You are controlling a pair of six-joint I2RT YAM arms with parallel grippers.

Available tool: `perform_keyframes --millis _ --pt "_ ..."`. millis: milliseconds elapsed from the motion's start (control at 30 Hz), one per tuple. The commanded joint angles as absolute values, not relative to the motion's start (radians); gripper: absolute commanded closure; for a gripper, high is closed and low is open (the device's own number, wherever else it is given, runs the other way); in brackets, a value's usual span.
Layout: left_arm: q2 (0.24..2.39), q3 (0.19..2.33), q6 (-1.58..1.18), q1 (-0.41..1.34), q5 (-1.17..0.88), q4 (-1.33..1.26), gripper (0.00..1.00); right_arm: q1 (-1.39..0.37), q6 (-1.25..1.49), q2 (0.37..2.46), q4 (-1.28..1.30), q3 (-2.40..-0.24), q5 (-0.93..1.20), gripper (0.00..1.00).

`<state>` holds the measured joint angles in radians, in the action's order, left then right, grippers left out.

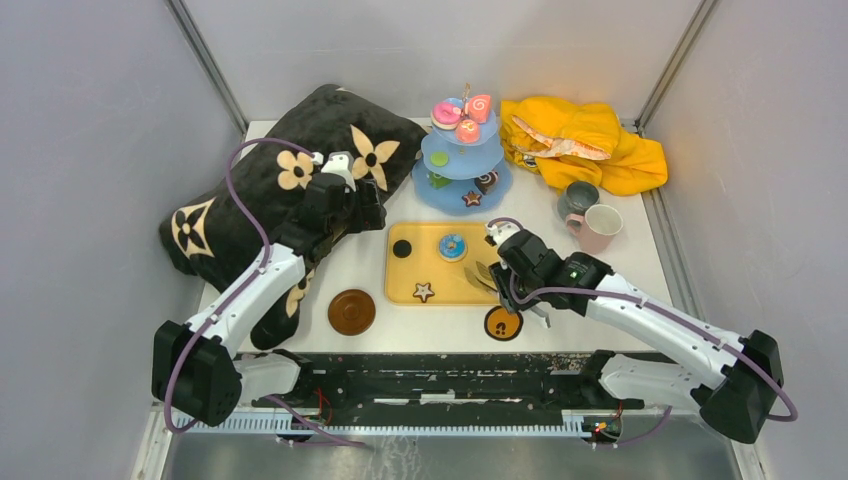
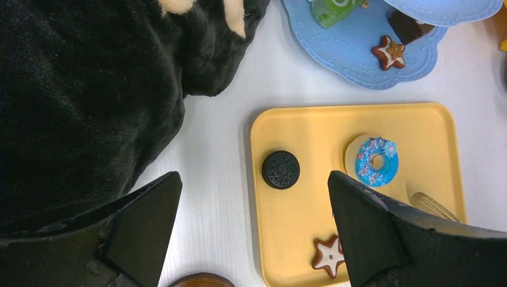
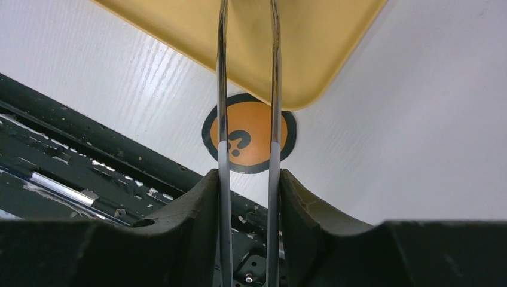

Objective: Serve the afternoon tea

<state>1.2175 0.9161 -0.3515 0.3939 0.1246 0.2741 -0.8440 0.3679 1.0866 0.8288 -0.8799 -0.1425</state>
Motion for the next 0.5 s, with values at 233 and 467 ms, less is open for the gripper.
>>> perform_keyframes --millis 233,467 --pt "1.213 0.923 -0.387 0.39 0.13 0.231 0.0 -0.845 0.345 1.154 0.686 -0.904 -0.146 0.55" --pt "1.211 0.92 -0.387 0.389 0.137 0.232 0.0 -0.845 0.327 1.195 0.644 -0.917 -0.153 0.52"
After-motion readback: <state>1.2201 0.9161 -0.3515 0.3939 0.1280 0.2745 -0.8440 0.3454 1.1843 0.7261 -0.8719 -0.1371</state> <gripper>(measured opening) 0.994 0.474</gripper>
